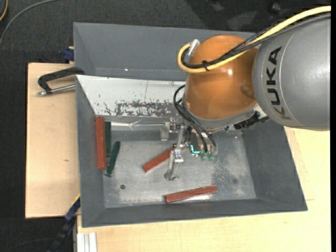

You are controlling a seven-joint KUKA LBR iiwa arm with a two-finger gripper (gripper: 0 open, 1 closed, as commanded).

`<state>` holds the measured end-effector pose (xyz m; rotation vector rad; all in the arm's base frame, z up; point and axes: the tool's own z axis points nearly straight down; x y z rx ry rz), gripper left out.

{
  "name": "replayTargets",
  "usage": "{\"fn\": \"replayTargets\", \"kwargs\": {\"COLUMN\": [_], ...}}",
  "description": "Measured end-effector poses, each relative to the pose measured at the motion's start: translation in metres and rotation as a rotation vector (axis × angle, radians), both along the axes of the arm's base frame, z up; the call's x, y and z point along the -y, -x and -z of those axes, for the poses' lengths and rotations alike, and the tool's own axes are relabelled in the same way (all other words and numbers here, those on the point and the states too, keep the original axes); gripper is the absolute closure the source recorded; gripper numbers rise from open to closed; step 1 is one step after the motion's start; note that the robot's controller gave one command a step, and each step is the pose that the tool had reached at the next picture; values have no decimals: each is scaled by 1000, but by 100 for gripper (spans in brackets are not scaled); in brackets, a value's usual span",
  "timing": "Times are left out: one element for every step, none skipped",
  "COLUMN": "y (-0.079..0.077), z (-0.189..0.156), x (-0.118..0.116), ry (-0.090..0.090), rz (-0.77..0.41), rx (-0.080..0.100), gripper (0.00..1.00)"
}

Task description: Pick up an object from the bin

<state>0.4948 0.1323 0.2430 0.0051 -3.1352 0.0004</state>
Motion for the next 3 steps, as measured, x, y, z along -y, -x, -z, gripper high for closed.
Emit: {"fn": "replayTargets", "kwargs": {"y": [-22, -40, -41], "z": [138, 174, 172], "x": [21, 32, 31], "ry": [1, 0, -1], "rz": [143, 242, 242], "rx": [0, 4, 6], "gripper": [0, 0, 100]}}
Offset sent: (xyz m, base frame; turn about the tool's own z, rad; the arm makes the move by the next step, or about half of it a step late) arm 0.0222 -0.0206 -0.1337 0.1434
